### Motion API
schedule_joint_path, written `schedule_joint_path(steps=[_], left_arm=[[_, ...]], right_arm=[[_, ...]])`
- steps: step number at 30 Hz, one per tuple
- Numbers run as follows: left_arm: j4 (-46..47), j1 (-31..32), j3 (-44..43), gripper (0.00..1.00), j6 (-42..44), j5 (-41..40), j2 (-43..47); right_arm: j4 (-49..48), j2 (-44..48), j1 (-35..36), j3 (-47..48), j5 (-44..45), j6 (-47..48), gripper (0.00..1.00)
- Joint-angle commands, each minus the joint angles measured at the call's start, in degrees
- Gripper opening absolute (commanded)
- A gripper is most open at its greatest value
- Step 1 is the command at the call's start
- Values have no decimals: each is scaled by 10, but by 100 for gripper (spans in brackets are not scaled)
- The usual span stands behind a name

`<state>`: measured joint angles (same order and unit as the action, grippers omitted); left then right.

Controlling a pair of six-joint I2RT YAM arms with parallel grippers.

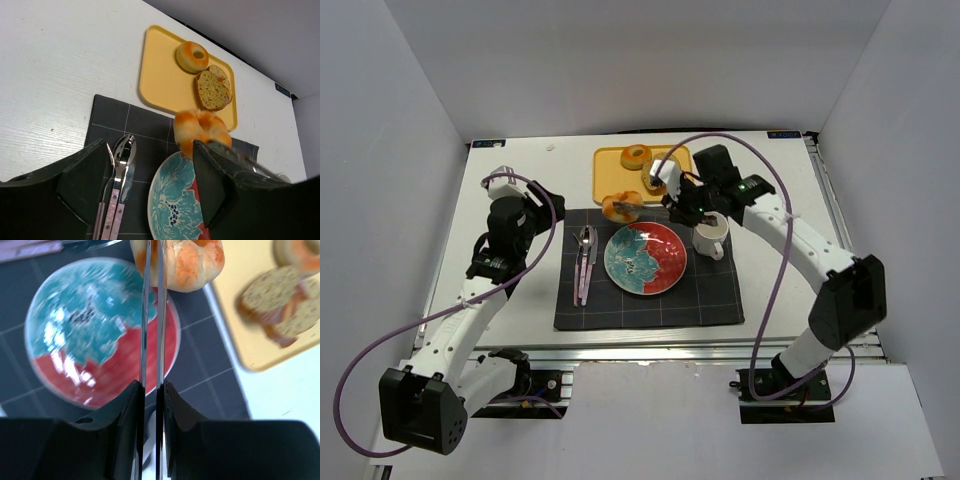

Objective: Place the bread

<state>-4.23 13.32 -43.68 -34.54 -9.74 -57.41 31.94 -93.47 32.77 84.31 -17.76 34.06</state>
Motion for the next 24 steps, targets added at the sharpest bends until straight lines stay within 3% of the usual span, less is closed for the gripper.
schedule_joint_path(steps=[1, 13, 17, 19, 24], left_arm=[[16, -3, -10, 78, -10, 10, 16], [29, -3, 4, 78, -17, 21, 16], [29, -3, 10, 78, -19, 19, 21], [28, -3, 11, 78, -19, 19, 25], [26, -3, 9, 78, -19, 18, 24]], right_arm=[[10, 73, 4, -48, -34, 12, 0], [25, 137, 3, -187, -34, 23, 0], [27, 131, 3, -189, -36, 23, 13], [28, 131, 3, -187, -38, 21, 27], [40, 138, 3, -173, -48, 22, 38]])
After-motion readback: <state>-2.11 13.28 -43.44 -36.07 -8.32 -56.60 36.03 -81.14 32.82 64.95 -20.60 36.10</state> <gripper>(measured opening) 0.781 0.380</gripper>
